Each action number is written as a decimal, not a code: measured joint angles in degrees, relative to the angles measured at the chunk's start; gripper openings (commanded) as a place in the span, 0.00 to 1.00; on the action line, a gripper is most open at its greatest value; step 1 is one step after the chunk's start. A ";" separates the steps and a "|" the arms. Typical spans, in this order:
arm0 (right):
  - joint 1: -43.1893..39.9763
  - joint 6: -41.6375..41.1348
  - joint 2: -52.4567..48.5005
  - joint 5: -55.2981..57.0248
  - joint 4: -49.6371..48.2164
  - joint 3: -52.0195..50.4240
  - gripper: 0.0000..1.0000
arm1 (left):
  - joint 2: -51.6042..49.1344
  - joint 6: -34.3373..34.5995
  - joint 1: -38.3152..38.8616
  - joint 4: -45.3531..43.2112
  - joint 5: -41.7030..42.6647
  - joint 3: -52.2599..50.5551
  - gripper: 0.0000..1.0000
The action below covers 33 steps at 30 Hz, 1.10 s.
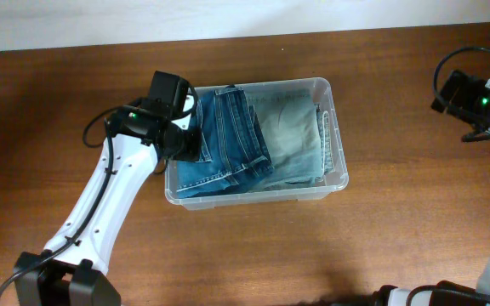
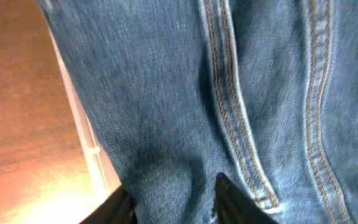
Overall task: Pack container
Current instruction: 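Lower the dark-blue jeans into the box's left side with the left gripper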
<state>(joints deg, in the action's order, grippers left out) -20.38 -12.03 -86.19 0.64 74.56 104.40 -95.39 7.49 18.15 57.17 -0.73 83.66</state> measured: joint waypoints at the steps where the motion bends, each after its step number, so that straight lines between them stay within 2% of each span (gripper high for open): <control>1: 0.00 0.02 0.00 0.00 0.00 0.00 0.99 | 0.00 -0.20 0.00 -0.90 -0.44 0.00 0.44; 7: 0.00 0.02 0.00 0.00 0.00 0.00 0.99 | -0.02 -0.48 0.00 -1.90 -3.91 4.26 0.44; 8: 0.00 0.00 0.00 0.00 0.00 0.00 0.99 | -0.02 -0.50 0.00 -2.10 -4.20 5.79 0.37; 11: 0.00 0.02 0.00 0.00 0.00 0.00 0.99 | 0.13 -0.48 0.13 -2.69 -4.70 9.38 0.05; 12: 0.00 0.02 0.00 0.00 0.00 0.00 0.99 | 0.15 -0.57 0.24 -2.73 -4.87 9.70 0.01; 19: 0.00 0.00 0.00 0.00 0.00 0.00 0.99 | -1.97 -0.83 1.99 -2.89 -5.35 9.66 0.01; 29: 0.00 0.04 0.00 0.00 0.00 0.00 0.99 | -17.81 -0.81 2.84 -6.60 -6.01 9.68 0.01; 33: 0.00 0.04 0.00 0.00 0.00 0.00 0.99 | -18.71 -0.81 2.80 -6.56 -6.47 10.34 0.00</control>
<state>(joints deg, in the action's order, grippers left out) -20.38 -11.99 -86.19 0.64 74.56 104.40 -114.10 6.68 20.95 50.61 -7.20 94.00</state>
